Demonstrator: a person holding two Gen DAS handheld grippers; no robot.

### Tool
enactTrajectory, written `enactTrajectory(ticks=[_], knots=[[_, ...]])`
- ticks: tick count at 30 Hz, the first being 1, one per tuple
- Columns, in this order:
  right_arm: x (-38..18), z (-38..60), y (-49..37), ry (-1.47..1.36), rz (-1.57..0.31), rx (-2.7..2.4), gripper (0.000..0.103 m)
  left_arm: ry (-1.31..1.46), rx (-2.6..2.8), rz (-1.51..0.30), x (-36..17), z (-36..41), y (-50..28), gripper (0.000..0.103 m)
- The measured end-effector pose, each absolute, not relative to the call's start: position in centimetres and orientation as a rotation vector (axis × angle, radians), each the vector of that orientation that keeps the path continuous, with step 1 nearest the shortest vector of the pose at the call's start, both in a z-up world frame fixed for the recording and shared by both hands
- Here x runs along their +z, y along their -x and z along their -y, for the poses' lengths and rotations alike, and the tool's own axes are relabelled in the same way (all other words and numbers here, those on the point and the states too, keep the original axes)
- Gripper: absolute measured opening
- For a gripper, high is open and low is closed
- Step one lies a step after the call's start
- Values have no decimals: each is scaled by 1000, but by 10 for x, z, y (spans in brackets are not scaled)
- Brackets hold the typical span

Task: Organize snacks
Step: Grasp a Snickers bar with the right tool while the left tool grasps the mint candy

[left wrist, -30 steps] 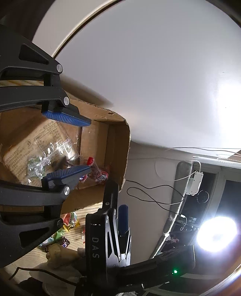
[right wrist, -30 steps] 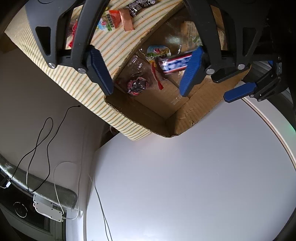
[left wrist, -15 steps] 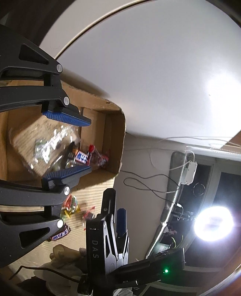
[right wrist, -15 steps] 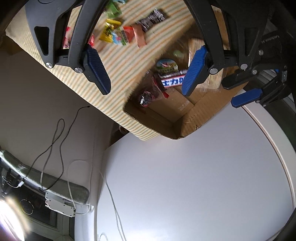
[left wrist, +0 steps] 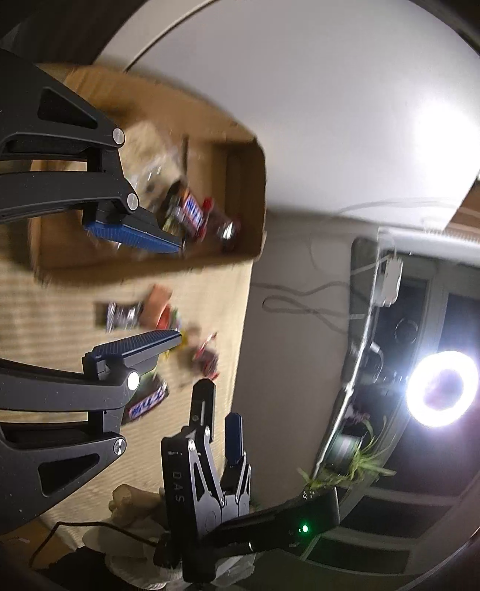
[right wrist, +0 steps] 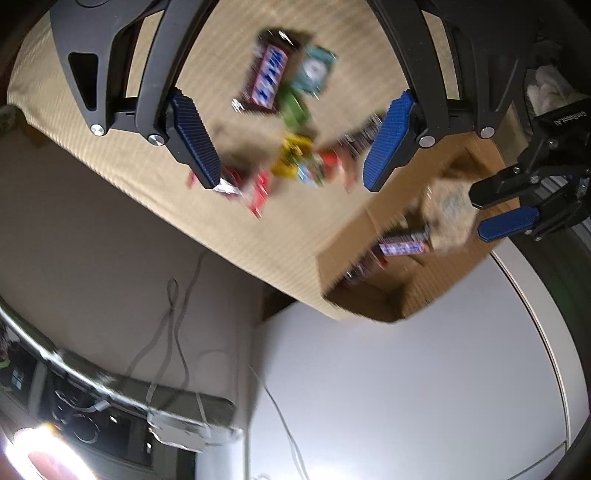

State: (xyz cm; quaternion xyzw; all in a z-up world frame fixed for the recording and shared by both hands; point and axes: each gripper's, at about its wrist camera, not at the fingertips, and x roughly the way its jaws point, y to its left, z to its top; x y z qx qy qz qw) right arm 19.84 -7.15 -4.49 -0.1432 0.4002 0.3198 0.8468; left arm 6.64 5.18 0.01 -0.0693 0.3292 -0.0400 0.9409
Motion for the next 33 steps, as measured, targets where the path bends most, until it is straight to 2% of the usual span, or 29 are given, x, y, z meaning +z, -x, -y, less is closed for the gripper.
enactTrajectory(ticks=[7,15,25,29,33], knots=[[-69,113,-193,294,-911,628,82,137,-154,-705,-12,-15,-64,42],[-100,128,-200,238,-1003,640,81,143,-230,-806,-43,19,-69,32],[-126,122,-206,244,-1080,646,55,139,-251,-901,-75,40,-85,32],[-131,125,-208,252,-1091,631,51,123,-249,-915,-81,47,-93,32],[-131,133,-208,257,-1089,619,36,108,-242,-928,-87,53,-101,32]])
